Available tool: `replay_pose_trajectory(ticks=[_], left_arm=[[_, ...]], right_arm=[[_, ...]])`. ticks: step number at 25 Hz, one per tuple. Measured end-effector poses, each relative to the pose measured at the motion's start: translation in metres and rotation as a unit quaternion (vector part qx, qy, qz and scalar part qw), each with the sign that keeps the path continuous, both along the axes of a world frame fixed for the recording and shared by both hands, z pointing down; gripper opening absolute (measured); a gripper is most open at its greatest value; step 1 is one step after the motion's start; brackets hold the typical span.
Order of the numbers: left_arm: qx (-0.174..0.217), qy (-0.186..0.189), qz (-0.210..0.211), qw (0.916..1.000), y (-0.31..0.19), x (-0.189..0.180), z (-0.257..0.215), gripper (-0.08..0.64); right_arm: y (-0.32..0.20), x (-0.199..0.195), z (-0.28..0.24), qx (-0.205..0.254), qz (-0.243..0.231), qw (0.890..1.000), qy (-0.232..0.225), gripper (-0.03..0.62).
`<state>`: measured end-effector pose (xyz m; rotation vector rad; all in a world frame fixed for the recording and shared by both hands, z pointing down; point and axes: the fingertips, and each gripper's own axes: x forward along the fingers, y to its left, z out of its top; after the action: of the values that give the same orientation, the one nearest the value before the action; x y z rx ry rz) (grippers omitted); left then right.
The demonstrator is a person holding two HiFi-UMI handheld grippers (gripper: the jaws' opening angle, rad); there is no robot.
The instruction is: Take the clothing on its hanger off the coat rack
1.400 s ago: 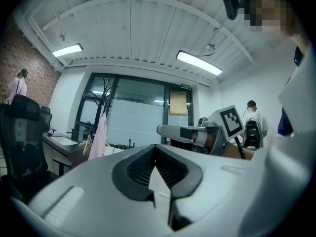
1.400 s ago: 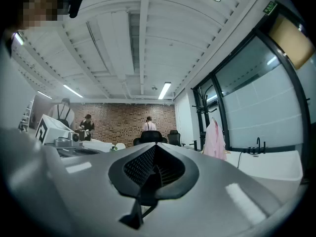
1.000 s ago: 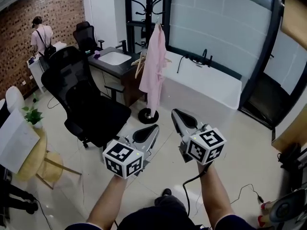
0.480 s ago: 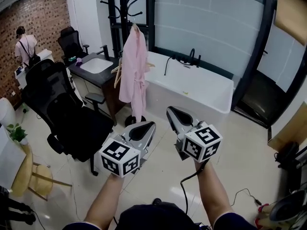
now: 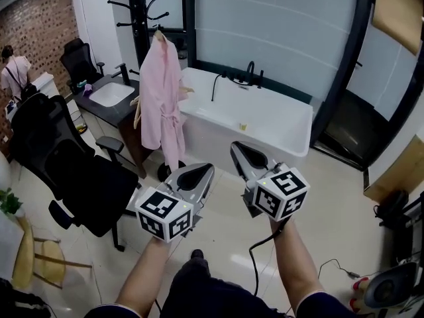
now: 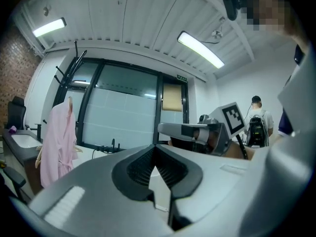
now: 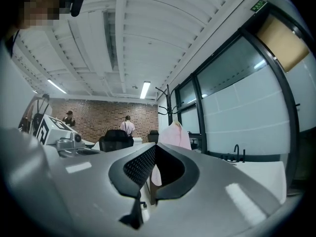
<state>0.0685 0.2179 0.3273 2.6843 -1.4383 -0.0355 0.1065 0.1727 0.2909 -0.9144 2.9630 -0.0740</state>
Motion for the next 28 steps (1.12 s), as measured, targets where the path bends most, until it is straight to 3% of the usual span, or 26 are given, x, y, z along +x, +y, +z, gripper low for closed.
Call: replay_pose_trajectory(ticks=[14,21,28], left_arm=[[0.000,0.009,0.049,0.9988,-0.171,0.042,0.010,0.012],[-0.001,0.006,0.045,0.9990,-0.284,0.046,0.009,0.012],[-0.002,0.002,0.032,0.9995,-0.360,0.039,0.008,0.012]], right_arm=[[-0.161,0.043,0.011,0.000,0.048,0.999,0.007,0.002],[-0.266,0.048,0.007,0.002,0.048,0.999,0.005,0.002],[-0.349,0.044,0.003,0.003,0.042,0.999,-0.005,0.002]])
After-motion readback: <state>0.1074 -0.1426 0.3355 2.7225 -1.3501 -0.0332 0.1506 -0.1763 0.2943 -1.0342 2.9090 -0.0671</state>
